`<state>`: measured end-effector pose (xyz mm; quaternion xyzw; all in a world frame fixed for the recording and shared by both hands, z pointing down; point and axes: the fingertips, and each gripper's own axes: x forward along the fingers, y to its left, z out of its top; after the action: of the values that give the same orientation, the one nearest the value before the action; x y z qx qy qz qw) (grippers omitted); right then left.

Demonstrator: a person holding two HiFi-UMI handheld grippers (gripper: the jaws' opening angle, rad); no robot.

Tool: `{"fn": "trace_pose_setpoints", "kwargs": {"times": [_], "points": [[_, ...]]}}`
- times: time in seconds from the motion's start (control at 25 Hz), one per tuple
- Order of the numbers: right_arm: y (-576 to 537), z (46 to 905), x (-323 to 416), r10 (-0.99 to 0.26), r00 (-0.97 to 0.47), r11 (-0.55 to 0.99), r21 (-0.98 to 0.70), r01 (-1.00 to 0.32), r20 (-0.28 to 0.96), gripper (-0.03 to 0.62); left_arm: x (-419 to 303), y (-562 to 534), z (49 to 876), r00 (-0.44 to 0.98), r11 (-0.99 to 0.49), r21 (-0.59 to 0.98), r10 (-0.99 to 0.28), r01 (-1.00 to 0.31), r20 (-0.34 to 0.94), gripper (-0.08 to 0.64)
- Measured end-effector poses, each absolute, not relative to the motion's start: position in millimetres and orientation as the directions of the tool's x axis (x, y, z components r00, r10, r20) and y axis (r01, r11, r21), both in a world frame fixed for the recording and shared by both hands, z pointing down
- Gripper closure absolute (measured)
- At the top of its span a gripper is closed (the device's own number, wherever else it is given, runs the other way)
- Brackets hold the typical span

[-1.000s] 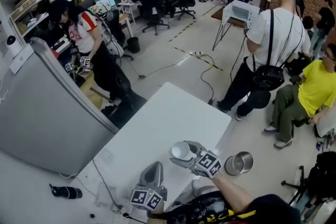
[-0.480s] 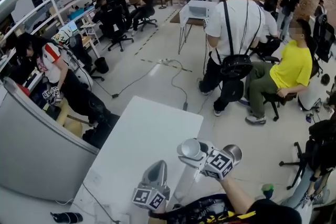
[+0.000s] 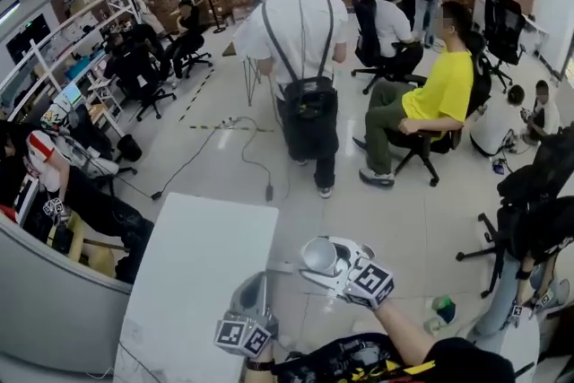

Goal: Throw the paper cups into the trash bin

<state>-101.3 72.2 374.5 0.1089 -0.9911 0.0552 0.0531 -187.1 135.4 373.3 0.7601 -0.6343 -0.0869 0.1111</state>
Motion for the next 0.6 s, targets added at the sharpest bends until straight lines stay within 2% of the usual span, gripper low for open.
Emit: {"fn": "trace_pose_setpoints", "kwargs": {"times": [0.36,0.6], "points": [[23,384,74,-0.412,-0.905,0.903,-0.083,-0.421,0.106,0.233,-35,61,398,0.375,-0.345,0.289,-0.926,-0.893,0.053,0.557],[-17,378,118,-0.527,-0.843,0.839,-0.090,-0.536,0.108,0.233,6,14,395,0.475,-0.440,0.284,-0.878,-0.852,0.062,0.557]]}}
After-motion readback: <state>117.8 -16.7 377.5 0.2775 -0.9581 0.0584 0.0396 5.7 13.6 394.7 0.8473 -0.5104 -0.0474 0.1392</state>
